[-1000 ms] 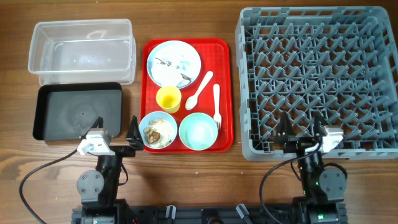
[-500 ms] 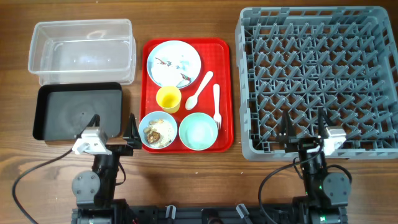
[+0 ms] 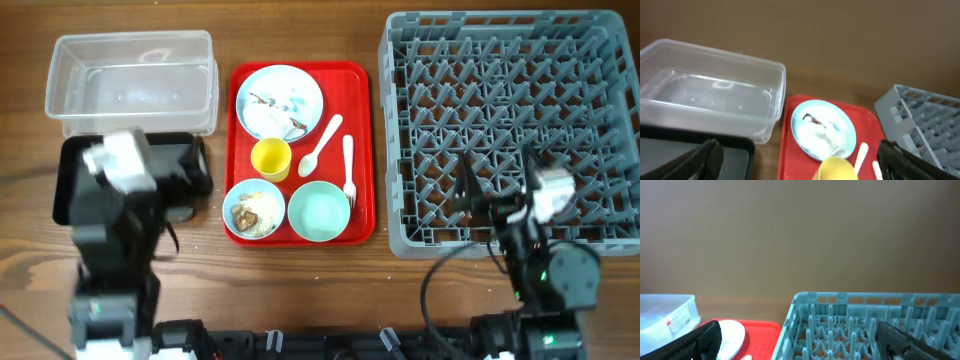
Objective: Sort waste into correct bins and load items into the dishwasher rack
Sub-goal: 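Reach the left gripper to the blue plate and grasp the red wrapper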
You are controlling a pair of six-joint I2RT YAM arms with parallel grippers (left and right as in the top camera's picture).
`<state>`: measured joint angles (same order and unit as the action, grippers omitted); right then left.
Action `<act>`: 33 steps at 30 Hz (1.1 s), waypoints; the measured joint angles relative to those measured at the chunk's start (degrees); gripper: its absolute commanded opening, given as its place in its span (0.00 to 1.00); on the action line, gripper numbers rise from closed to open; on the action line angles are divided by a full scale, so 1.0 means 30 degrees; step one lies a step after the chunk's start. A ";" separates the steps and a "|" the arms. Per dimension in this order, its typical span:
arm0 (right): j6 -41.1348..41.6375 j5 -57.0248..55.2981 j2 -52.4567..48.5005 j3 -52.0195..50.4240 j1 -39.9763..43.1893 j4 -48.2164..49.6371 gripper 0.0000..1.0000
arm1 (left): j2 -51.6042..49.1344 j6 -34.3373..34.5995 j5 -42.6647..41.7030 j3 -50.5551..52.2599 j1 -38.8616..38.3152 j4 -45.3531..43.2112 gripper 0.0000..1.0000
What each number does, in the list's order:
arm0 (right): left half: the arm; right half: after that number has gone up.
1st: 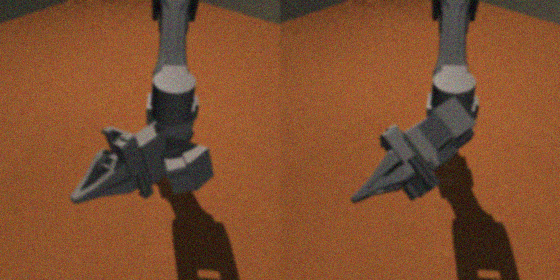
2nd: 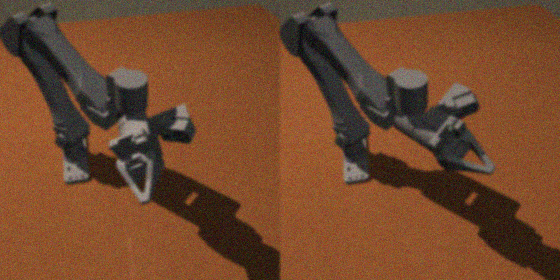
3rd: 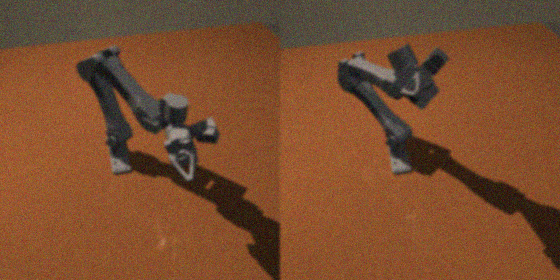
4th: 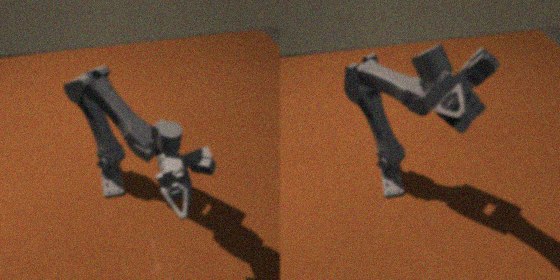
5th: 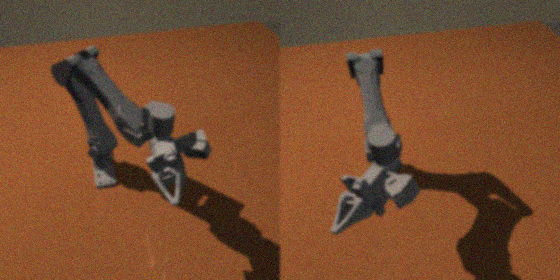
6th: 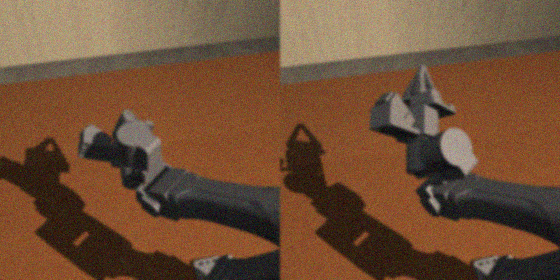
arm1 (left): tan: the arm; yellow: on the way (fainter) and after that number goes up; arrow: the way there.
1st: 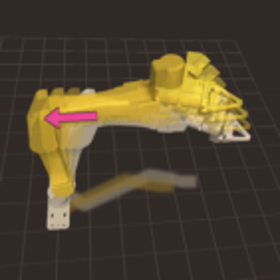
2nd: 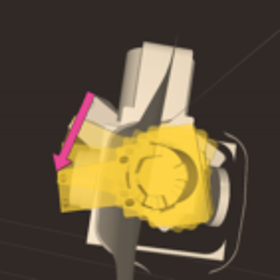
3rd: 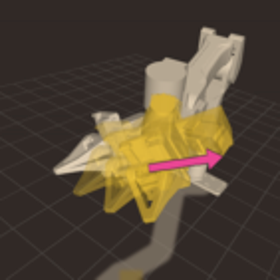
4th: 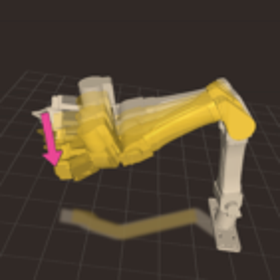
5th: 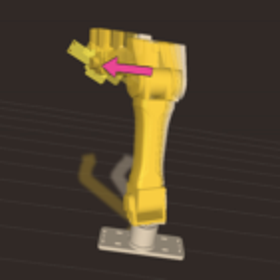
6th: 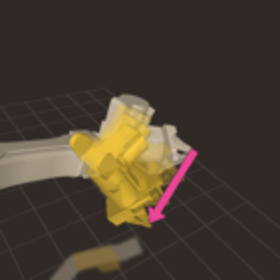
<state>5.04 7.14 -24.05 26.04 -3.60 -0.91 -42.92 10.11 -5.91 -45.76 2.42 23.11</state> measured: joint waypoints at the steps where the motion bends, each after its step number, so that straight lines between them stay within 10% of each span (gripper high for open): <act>1: -0.0029 0.0153 -0.0699 0.0685 0.0000 -0.0597 1.00 | -0.0947 0.0000 0.0000 -0.1005 -0.0029 0.0583 1.00; 18: -0.1297 0.2470 -1.2247 1.2378 0.0000 -1.1453 1.00 | -1.8753 -0.0007 0.0007 -2.1216 -0.4335 1.3049 1.00; 33: -0.0685 0.3126 -1.4258 1.2378 0.0000 -1.2473 1.00 | -2.3824 0.0007 -0.0219 -2.2068 -0.5588 1.0848 1.00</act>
<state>2.98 16.51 -66.83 63.18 -3.60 -38.33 -114.39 10.13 -6.57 -111.96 -14.35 55.66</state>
